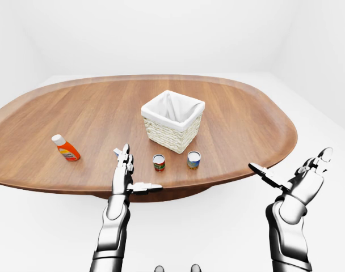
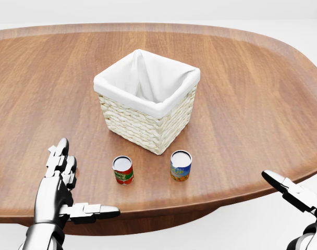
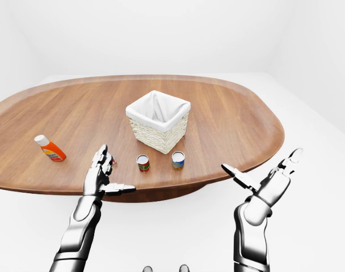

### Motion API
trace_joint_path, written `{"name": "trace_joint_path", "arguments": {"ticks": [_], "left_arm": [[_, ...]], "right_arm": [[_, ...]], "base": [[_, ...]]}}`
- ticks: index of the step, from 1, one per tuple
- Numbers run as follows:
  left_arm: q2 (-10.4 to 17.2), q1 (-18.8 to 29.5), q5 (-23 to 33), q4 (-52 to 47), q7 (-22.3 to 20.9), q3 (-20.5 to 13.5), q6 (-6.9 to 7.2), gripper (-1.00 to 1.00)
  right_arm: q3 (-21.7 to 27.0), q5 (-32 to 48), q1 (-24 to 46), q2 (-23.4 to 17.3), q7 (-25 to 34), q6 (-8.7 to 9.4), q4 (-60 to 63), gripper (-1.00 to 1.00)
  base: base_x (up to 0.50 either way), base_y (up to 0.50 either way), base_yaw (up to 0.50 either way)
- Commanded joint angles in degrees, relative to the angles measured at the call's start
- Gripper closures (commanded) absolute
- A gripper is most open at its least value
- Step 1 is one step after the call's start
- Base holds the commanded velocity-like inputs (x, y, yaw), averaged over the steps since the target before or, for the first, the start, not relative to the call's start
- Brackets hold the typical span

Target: Pick up the alphabet soup and the cream cheese box, and put them in the basket.

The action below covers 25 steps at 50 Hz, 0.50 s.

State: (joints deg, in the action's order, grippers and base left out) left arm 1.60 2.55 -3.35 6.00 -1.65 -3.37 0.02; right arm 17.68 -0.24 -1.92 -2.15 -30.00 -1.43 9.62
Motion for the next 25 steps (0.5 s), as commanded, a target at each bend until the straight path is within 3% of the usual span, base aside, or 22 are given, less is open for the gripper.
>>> {"name": "trace_joint_path", "arguments": {"ticks": [1, 4, 8, 11, 20, 25], "left_arm": [[-0.1, -0.3, 0.1, -1.5, 0.5, 0.1, 1.03, -1.00], [0.0, 0.1, -0.3, -0.4, 0.6, -0.3, 0.26, -1.00], [0.0, -0.2, -0.2, -1.2, 0.9, -0.2, 0.85, -1.00], [0.0, 0.0, -0.2, -0.8, 1.1, -0.3, 0.50, -1.00], [0.1, 0.6, -0.3, 0.5, 1.8, -0.7, -0.28, -1.00], [0.2, 0.4, -0.2, 0.1, 1.9, -0.6, 0.03, -1.00]], "right_arm": [[0.0, -0.3, -0.3, 0.1, 0.0, 0.35, 1.0, -1.00], [0.1, -0.1, -0.1, 0.1, 0.0, 0.00, 0.6, -1.00], [0.0, -0.4, -0.4, 0.2, 0.0, 0.96, 1.5, -1.00], [0.1, -0.4, -0.3, 0.2, 0.0, 1.22, 1.3, -1.00], [0.1, -0.4, 0.2, -0.1, 0.0, 0.78, 0.1, -1.00], [0.0, -0.3, 0.1, -0.1, 0.0, 0.48, -0.2, -1.00]], "base": [[0.00, 0.00, 0.00], [0.00, 0.00, 0.00], [0.00, 0.00, 0.00], [0.00, 0.00, 0.00], [0.16, 0.00, 0.00], [0.18, 0.00, 0.00]]}}
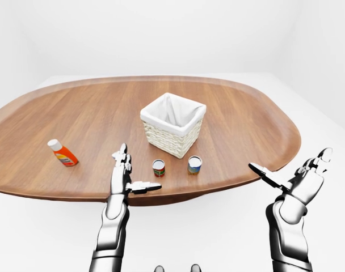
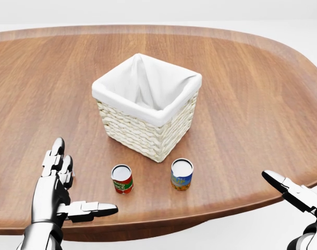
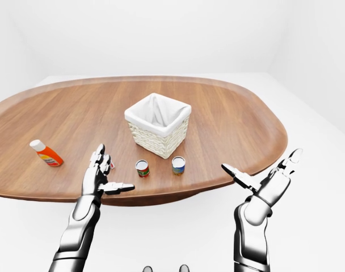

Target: Pick up the alphabet soup and the cream cheese box, and put them in the basket.

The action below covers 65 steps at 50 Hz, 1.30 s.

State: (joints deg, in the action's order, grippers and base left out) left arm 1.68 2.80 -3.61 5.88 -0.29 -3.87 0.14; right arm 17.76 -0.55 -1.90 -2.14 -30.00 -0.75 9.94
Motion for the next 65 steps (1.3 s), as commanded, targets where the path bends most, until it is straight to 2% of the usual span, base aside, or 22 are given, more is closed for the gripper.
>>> {"name": "trace_joint_path", "arguments": {"ticks": [1, 5, 7, 10, 13, 17, 23, 27, 29, 32, 33, 39, 54, 55, 65], "left_arm": [[0.1, 0.3, 0.0, 0.5, 0.5, -0.2, -0.31, -1.00], [0.2, 0.2, -0.1, 0.2, 0.5, -0.2, -0.16, -1.00], [0.2, 0.3, -0.2, 0.8, 0.4, -0.3, -0.58, -1.00], [0.2, 0.5, -0.7, 0.1, 1.1, -0.8, 0.30, -1.00], [0.2, 0.3, -1.0, -0.3, 1.3, -0.8, 0.54, -1.00], [0.3, 0.5, -1.0, 0.3, 1.3, -0.8, 0.12, -1.00], [0.3, 0.5, -0.8, 0.4, 1.3, -0.7, -0.08, -1.00], [0.3, 0.7, -0.8, 0.9, 1.7, -0.9, -0.32, -1.00], [0.3, 0.7, -1.5, 0.2, 1.7, -1.2, 0.58, -1.00], [0.4, 0.9, -1.4, 1.2, 1.8, -1.2, -0.26, -1.00], [0.4, 0.7, -1.2, 0.4, 2.1, -1.1, 0.26, -1.00], [0.4, 0.8, -1.4, 1.0, 2.1, -1.2, -0.16, -1.00], [0.4, 0.9, -1.5, 0.7, 2.2, -1.0, 0.30, -1.00], [0.5, 1.0, -1.5, 1.1, 2.1, -1.1, -0.01, -1.00], [0.5, 0.8, -1.5, 0.9, 2.0, -1.1, 0.01, -1.00]], "right_arm": [[-0.1, 0.0, 0.2, -0.1, 0.0, -0.27, -0.6, -1.00], [-0.1, 0.1, 0.0, 0.0, 0.0, -0.19, -0.2, -1.00], [-0.1, 0.1, 0.0, 0.0, 0.0, 0.00, -0.1, -1.00], [-0.2, 0.2, 0.0, 0.1, 0.0, -0.20, -0.2, -1.00], [-0.2, 0.4, 0.1, 0.0, 0.0, -0.80, -0.8, -1.00], [-0.2, 0.3, 0.1, -0.1, 0.0, -1.22, -1.2, -1.00], [-0.1, -0.1, 0.1, -0.1, 0.0, -0.06, -0.3, -1.00], [-0.2, 0.1, 0.1, 0.0, 0.0, -0.34, -0.4, -1.00], [-0.2, 0.1, 0.1, -0.1, 0.0, -0.52, -0.6, -1.00], [-0.3, 0.1, 0.1, 0.0, 0.0, -0.47, -0.4, -1.00], [-0.2, 0.1, 0.0, 0.0, 0.0, -0.43, -0.4, -1.00], [-0.3, 0.2, -0.1, 0.0, 0.0, -0.48, -0.2, -1.00], [-0.4, 0.7, 0.2, -0.1, 0.0, -1.18, -1.2, -1.00], [-0.4, 0.8, 0.2, -0.1, 0.0, -1.23, -1.2, -1.00], [-0.5, 0.9, 0.0, 0.0, 0.0, -0.79, -0.6, -1.00]], "base": [[0.18, 0.00, 0.00], [0.19, 0.00, 0.00], [0.19, 0.00, 0.00], [0.19, 0.00, 0.00], [0.19, 0.00, 0.00], [0.19, 0.00, 0.00], [0.19, 0.00, 0.00], [0.19, 0.00, 0.00], [0.19, 0.00, 0.00], [0.19, 0.00, 0.00], [0.19, 0.00, 0.00], [0.19, 0.00, 0.00], [0.19, 0.00, 0.00], [0.20, 0.00, 0.00], [0.19, 0.00, 0.00]]}}
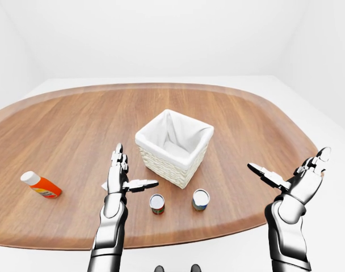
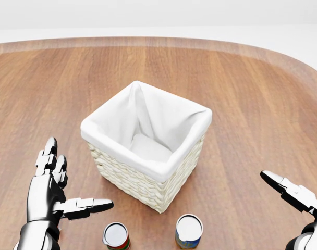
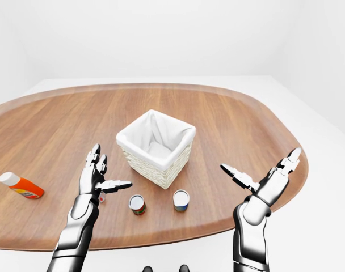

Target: Pick up the alphabet soup and the cream cheese box, and put them in the basket.

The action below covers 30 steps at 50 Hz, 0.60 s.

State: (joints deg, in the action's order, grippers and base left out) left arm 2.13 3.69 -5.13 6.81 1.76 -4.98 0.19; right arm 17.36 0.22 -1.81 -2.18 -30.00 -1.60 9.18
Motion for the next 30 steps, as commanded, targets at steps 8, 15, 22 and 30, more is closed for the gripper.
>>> {"name": "trace_joint_path", "arguments": {"ticks": [8, 15, 22, 30], "left_arm": [[0.0, -0.1, 0.0, -0.2, -0.2, 0.0, -0.06, -1.00], [0.0, -0.1, 0.2, -0.2, -0.2, 0.1, 0.03, -1.00], [0.0, -0.1, 0.1, 0.0, -0.2, 0.0, -0.22, -1.00], [0.0, -0.1, 0.2, 0.0, -0.2, 0.1, -0.26, -1.00]], "right_arm": [[-0.1, 0.4, 0.0, 0.1, 0.0, -0.03, 0.0, -1.00], [-0.1, 0.2, 0.1, 0.1, 0.0, 0.09, 0.0, -1.00], [-0.1, 0.3, 0.0, 0.0, 0.0, -0.38, -0.4, -1.00], [-0.1, 0.3, 0.1, 0.0, 0.0, -0.71, -0.7, -1.00]], "base": [[0.19, 0.00, 0.00], [0.19, 0.00, 0.00], [0.19, 0.00, 0.00], [0.19, 0.00, 0.00]]}}
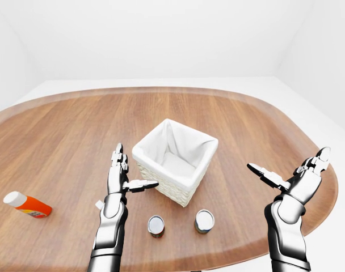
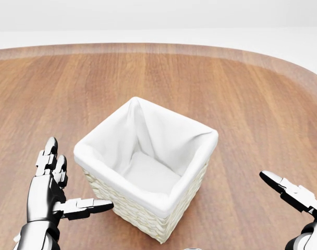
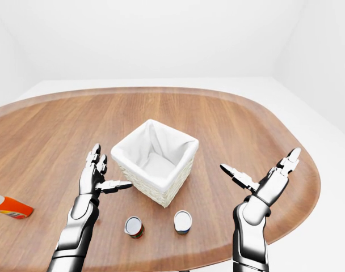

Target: Pick up the alphabet soup and the cream cheese box, and put them in the basket.

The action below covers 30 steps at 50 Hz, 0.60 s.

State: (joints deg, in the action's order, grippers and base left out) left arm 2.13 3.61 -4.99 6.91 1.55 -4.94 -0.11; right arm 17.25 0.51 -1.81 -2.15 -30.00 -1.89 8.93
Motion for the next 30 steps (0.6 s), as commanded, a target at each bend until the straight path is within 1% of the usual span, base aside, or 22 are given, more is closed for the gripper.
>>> {"name": "trace_joint_path", "arguments": {"ticks": [1, 2, 4, 5, 6, 8, 10, 12, 14, 16, 20, 22, 23, 27, 28, 29, 30], "left_arm": [[-0.1, -0.1, 0.1, -0.2, 0.1, 0.1, 0.12, -1.00], [0.0, -0.1, 0.0, -0.1, 0.0, 0.0, 0.02, -1.00], [-0.1, -0.2, 0.0, -0.4, 0.1, 0.0, 0.16, -1.00], [0.0, 0.0, 0.0, 0.0, 0.1, 0.0, -0.04, -1.00], [0.0, 0.0, -0.2, -0.6, 0.5, -0.3, 0.71, -1.00], [0.0, 0.0, -0.6, -0.6, 0.4, -0.4, 0.82, -1.00], [0.0, 0.3, -0.1, 0.9, 0.4, -0.2, -0.39, -1.00], [0.1, 0.2, 0.0, 0.7, 0.3, -0.1, -0.32, -1.00], [0.1, 0.2, -0.2, 0.3, 0.3, -0.1, 0.20, -1.00], [0.1, 0.2, 0.0, 0.2, 0.4, -0.1, 0.34, -1.00], [0.1, 0.2, 0.1, 0.4, 0.3, 0.0, 0.19, -1.00], [0.1, 0.2, 0.2, 0.3, 0.4, 0.0, 0.30, -1.00], [0.0, 0.2, 0.2, 0.3, 0.4, 0.0, 0.30, -1.00], [0.0, 0.0, -0.1, -0.3, 0.2, -0.1, 0.56, -1.00], [0.0, 0.0, -0.1, -0.4, 0.3, -0.1, 0.69, -1.00], [0.0, -0.2, 0.0, -0.9, 0.5, -0.1, 1.04, -1.00], [0.0, -0.3, 0.3, -1.0, 0.7, -0.1, 1.10, -1.00]], "right_arm": [[0.0, 0.0, 0.0, 0.0, 0.0, -0.31, -0.2, -1.00], [-0.1, 0.0, -0.1, 0.0, 0.0, -0.16, 0.0, -1.00], [0.0, 0.0, 0.0, 0.0, 0.0, -0.51, -0.4, -1.00], [0.0, 0.0, 0.0, 0.0, 0.0, -0.49, -0.3, -1.00], [-0.1, 0.0, -0.1, 0.0, 0.0, -0.36, 0.0, -1.00], [-0.1, 0.0, -0.1, 0.0, 0.0, -0.31, 0.0, -1.00], [-0.1, 0.0, -0.2, 0.1, 0.0, 0.15, 0.5, -1.00], [-0.1, 0.1, -0.2, 0.1, 0.0, 0.05, 0.4, -1.00], [-0.1, 0.0, 0.0, 0.1, 0.0, -0.11, 0.0, -1.00], [-0.1, 0.1, 0.0, 0.1, 0.0, -0.23, -0.1, -1.00], [-0.2, 0.1, -0.2, 0.1, 0.0, 0.28, 0.6, -1.00], [-0.1, 0.1, 0.0, 0.0, 0.0, -0.47, -0.4, -1.00], [-0.1, 0.2, 0.0, 0.0, 0.0, -0.52, -0.5, -1.00], [-0.1, -0.1, -0.2, 0.1, 0.0, 0.48, 0.9, -1.00], [0.0, -0.1, 0.0, 0.1, 0.0, -0.18, 0.0, -1.00], [0.0, -0.3, 0.0, 0.1, 0.0, -0.21, 0.0, -1.00], [0.0, -0.2, 0.0, 0.1, 0.0, -0.14, 0.2, -1.00]], "base": [[0.20, 0.00, 0.00], [0.19, 0.00, 0.00], [0.19, 0.00, 0.00], [0.19, 0.00, 0.00], [0.19, 0.00, 0.00], [0.19, 0.00, 0.00], [0.19, 0.00, 0.00], [0.19, 0.00, 0.00], [0.19, 0.01, 0.00], [0.19, 0.01, 0.00], [0.19, 0.01, 0.00], [0.19, 0.01, 0.00], [0.19, 0.01, 0.00], [0.19, 0.01, 0.00], [0.19, 0.01, 0.00], [0.14, 0.01, 0.00], [0.09, 0.01, 0.00]]}}
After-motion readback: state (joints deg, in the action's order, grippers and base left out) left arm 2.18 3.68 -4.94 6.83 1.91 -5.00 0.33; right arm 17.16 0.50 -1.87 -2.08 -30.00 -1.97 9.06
